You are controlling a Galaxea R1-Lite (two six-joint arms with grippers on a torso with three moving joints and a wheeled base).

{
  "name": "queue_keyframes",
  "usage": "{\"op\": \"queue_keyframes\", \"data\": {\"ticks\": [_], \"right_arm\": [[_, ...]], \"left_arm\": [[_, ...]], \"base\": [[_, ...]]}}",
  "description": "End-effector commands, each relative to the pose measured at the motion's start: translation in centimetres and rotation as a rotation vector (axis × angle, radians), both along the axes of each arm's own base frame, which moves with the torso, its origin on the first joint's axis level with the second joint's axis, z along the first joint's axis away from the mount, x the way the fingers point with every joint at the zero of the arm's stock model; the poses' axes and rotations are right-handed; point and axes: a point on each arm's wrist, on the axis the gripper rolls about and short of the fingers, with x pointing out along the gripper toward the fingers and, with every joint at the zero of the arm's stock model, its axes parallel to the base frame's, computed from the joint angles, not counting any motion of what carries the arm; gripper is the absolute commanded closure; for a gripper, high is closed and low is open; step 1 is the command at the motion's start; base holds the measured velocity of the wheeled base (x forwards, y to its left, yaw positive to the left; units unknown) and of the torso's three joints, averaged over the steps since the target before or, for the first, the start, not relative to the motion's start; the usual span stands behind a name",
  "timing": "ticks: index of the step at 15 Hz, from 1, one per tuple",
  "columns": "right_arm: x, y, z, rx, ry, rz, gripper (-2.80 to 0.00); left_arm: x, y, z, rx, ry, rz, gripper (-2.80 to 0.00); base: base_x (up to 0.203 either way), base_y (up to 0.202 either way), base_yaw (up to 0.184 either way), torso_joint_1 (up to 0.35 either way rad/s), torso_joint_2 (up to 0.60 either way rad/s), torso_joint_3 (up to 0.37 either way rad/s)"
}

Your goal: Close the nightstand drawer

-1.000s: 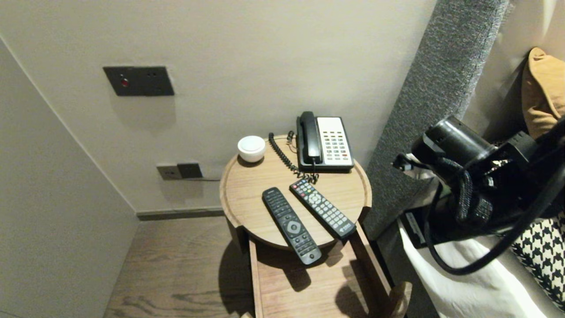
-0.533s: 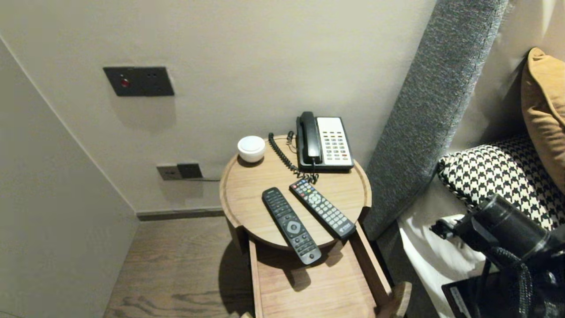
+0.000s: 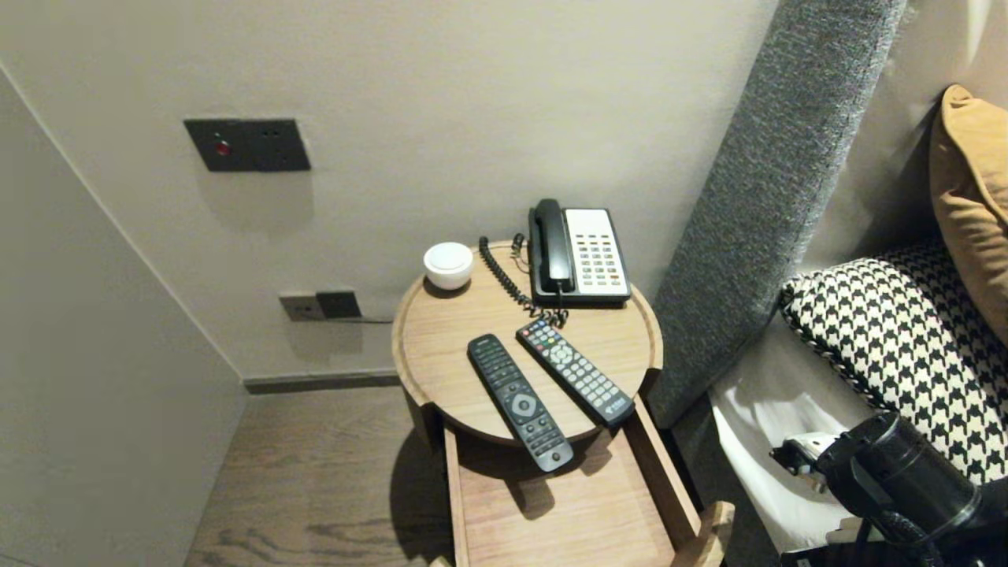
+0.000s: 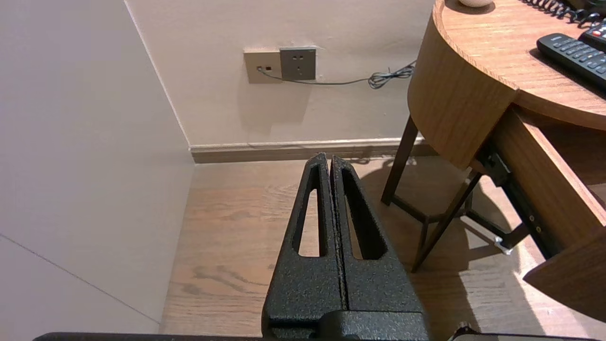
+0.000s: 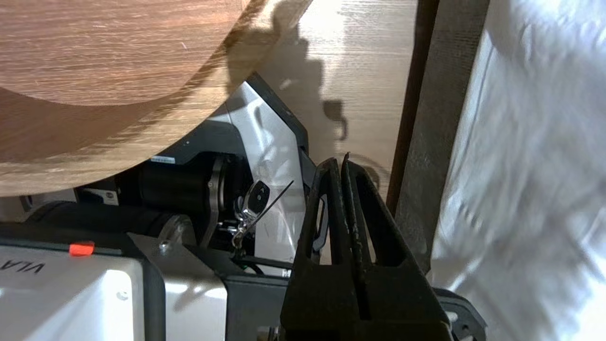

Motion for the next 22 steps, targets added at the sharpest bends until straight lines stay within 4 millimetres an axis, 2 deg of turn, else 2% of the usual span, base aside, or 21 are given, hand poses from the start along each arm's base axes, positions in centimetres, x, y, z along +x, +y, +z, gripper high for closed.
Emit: {"op": "queue_keyframes", "data": {"ticks": [1, 13, 22], "right_arm": [[0.5, 0.4, -1.0, -0.018, 0.028, -0.001, 0.0], [3.4, 2.3, -3.1, -0.018, 0.016, 0.002, 0.0], [6.1, 3.7, -2.5, 0.005, -0.035, 0.003, 0.0]], "left_arm": [[0.0, 0.0, 0.0, 0.0, 0.0, 0.001, 0.0], [0.0, 0.0, 0.0, 0.0, 0.0, 0.001, 0.0], [0.0, 0.0, 0.0, 0.0, 0.0, 0.001, 0.0]], "base": [[0.0, 0.0, 0.0, 0.0, 0.0, 0.0], [0.0, 0.0, 0.0, 0.0, 0.0, 0.0], [0.0, 0.0, 0.0, 0.0, 0.0, 0.0]]}}
